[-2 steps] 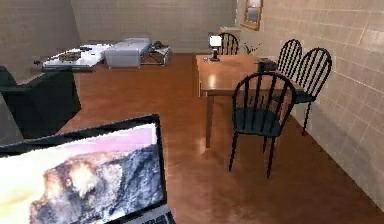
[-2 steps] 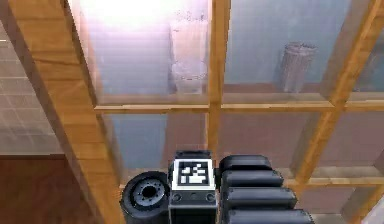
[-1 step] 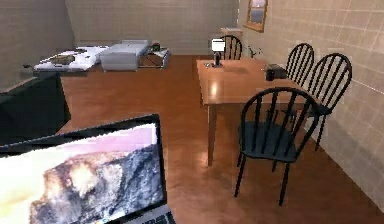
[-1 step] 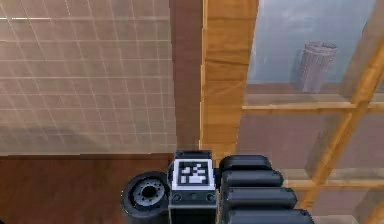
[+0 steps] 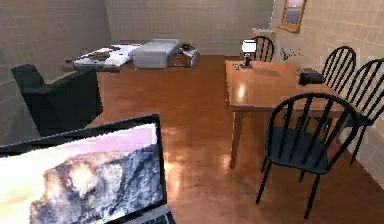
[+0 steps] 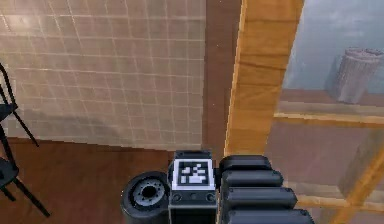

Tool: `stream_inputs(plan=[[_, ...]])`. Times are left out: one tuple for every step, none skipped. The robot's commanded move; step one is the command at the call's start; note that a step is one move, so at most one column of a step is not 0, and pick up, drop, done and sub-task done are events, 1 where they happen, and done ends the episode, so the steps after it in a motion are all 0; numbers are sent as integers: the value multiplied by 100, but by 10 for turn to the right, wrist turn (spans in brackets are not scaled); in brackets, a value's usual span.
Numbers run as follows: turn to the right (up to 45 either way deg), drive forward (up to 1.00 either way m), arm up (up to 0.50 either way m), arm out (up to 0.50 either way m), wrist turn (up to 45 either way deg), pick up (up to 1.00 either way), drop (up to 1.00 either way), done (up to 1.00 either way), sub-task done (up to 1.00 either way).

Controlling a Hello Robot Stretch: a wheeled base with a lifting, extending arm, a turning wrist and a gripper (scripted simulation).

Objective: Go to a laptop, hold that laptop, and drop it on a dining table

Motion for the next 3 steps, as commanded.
stream_inputs(plan=[[0,100,0,0,0,0,0,0,0],[-90,0,0,0,0,0,0,0,0],[0,40,0,0,0,0,0,0,0]])
